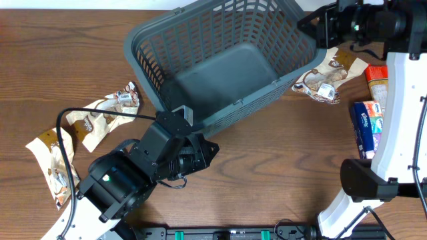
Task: Pack container
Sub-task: 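Push the grey basket back across the table with both grippers, then open both grippers, release the basket rims and pull back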
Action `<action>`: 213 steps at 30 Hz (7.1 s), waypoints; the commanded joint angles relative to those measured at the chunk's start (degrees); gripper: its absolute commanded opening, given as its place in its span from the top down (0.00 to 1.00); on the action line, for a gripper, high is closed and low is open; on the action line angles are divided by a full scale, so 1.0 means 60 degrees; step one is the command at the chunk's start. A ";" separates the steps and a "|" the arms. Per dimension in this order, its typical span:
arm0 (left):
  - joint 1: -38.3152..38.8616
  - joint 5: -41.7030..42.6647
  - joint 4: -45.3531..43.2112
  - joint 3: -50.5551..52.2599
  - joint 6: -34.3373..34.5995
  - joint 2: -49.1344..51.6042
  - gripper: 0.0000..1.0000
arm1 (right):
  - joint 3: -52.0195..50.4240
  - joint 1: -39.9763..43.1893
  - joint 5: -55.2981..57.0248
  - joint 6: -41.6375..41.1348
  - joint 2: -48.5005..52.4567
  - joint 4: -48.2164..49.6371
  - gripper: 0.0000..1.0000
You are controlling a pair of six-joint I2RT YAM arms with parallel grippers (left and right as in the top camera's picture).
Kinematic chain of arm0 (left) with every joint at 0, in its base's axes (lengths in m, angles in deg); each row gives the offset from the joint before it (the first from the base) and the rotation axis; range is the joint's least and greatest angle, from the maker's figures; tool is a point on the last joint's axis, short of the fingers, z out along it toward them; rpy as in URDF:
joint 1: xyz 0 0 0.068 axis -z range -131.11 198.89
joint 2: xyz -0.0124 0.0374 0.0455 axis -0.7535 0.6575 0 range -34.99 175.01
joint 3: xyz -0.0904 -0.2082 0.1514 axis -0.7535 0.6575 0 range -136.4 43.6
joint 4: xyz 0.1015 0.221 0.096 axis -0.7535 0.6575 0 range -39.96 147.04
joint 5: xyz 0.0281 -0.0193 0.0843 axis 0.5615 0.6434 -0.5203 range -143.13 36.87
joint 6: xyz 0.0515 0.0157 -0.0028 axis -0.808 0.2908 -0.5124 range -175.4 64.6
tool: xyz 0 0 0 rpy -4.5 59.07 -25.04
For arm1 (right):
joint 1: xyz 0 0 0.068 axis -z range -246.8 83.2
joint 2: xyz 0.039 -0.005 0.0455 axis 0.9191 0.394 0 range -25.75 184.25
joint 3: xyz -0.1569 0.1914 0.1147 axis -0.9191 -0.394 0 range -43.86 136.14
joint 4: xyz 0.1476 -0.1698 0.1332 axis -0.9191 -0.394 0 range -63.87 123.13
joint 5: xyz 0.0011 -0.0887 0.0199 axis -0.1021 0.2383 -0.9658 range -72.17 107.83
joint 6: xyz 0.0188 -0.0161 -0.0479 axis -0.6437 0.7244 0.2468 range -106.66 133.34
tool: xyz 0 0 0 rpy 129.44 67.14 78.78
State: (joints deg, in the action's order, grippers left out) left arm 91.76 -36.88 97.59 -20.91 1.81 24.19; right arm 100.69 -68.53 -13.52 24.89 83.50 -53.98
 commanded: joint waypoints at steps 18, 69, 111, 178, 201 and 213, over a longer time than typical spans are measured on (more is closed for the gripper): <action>0.0036 -0.0346 -0.0018 0.0036 0.0018 0.0896 0.95 | -0.2138 -0.0393 0.0812 0.0630 0.0160 -0.0146 0.99; -0.1297 -0.1151 -0.0262 0.0036 -0.2361 0.2229 0.94 | -0.4266 -0.0397 0.1169 0.0568 0.0160 0.0062 0.99; -0.3082 -0.1147 -0.0277 0.0036 -0.4116 0.2233 0.94 | -0.4262 0.0259 0.2692 -0.0375 -0.0423 -0.0685 0.99; -0.3136 -0.1111 -0.1792 0.0025 -0.4251 0.3177 0.94 | -0.4262 0.1220 0.1716 -0.0273 -0.0222 0.0291 0.99; -0.3136 -0.1118 -0.1796 0.0025 -0.4805 0.3177 0.94 | 0.0171 0.1035 0.1260 -0.1577 -0.0747 -0.1698 0.99; -0.3136 -0.1151 -0.1759 -0.0033 -0.5111 0.3166 0.94 | -0.0007 0.1035 0.1763 -0.2459 -0.2736 -0.1701 0.95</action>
State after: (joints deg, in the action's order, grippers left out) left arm 73.32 -44.09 85.87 -21.34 -28.07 41.15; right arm 100.69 -62.00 -3.60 12.19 70.32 -63.94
